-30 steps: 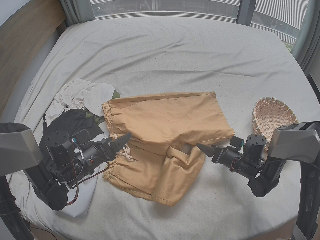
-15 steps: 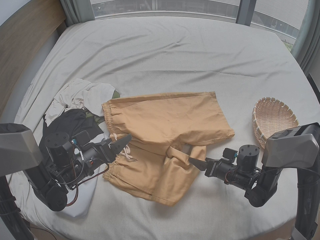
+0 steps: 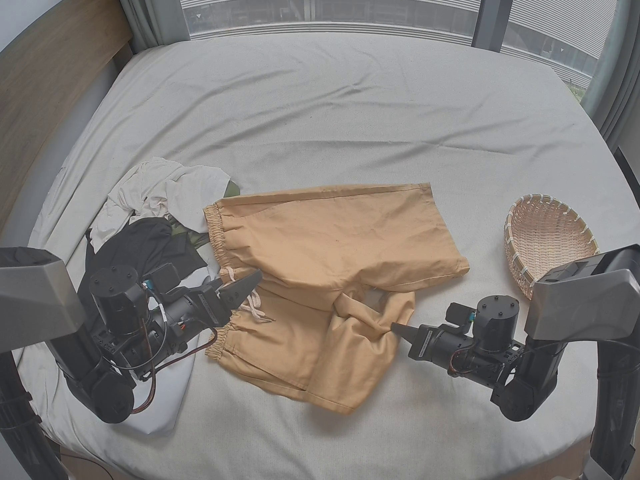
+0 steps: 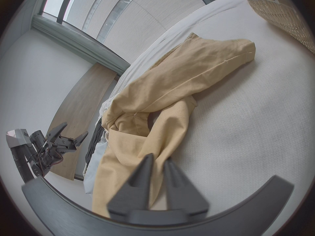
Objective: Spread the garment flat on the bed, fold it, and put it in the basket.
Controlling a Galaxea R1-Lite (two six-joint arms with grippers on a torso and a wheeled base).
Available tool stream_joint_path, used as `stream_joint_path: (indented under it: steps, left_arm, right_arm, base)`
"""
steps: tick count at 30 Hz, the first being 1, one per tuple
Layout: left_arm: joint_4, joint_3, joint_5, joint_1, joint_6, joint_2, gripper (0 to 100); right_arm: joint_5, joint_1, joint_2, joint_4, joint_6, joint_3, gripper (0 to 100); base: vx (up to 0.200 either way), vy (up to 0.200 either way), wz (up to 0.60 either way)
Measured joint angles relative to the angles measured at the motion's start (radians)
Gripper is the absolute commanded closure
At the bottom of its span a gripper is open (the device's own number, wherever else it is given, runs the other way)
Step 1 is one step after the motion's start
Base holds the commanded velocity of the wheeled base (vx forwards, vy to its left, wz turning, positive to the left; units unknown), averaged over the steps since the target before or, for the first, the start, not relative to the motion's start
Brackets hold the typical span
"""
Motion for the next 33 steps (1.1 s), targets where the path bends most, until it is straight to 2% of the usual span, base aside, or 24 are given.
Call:
stream_joint_path:
  steps: [5,20,26,33]
  left_arm:
    - [0.000,0.001,0.000,-0.001,0.000,0.000,0]
    - [0.000,0.007,0.000,0.000,0.000,0.000,0]
    - [0.000,0.008,0.000,0.000,0.000,0.000,0]
    - [0.000,0.015,0.000,0.001,0.000,0.002,0]
  right_arm:
    - [-0.001,-0.001,-0.011,0.000,0.012,0.012,100]
    - [-0.001,0.012,-0.176,0.000,0.020,0.207,100]
    - [0.001,0.024,-0.199,0.001,0.018,0.193,100]
    - [0.003,0.039,-0.134,0.002,0.016,0.055,100]
  base:
    - [0.000,0.000,0.00]
    - [0.000,0.000,0.00]
    - [0.000,0.000,0.00]
    - [0.000,0.000,0.00]
